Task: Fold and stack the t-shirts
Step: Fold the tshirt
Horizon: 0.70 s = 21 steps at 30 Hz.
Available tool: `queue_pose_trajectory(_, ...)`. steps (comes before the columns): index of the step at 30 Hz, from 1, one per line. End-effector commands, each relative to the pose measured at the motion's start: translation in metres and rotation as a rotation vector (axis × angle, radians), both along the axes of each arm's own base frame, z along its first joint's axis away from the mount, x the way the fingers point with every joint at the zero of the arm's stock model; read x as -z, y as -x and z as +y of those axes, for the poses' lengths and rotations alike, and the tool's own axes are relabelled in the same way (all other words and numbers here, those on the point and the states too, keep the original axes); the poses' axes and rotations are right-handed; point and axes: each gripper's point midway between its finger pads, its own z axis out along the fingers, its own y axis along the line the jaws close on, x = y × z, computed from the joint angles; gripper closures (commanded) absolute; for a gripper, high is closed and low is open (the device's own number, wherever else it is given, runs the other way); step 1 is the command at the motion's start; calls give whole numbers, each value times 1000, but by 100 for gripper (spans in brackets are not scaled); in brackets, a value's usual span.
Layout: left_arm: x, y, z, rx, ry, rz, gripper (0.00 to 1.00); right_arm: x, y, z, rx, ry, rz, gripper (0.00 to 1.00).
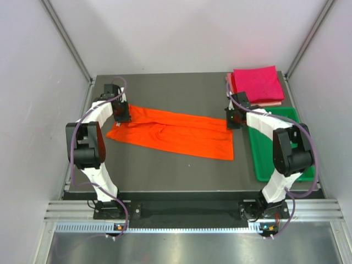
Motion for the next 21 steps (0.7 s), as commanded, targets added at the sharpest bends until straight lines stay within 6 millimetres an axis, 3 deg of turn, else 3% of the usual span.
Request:
queue_pose_trajectory(1, -12, 2, 9, -35, -34, -6, 100, -35, -13, 5, -15, -19, -92, 79)
queue_pose_trajectory(4, -6, 6, 13, -46, -55, 19, 100, -42, -20, 5, -31, -9, -105, 71)
queue_pose_trajectory(8, -3, 6, 10, -43, -35, 23, 100, -30, -23, -1, -46, 22, -56, 66)
queue_pose_trajectory(21, -1, 3, 7, -34, -20, 24, 100, -6, -26, -2, -90, -1, 5, 66)
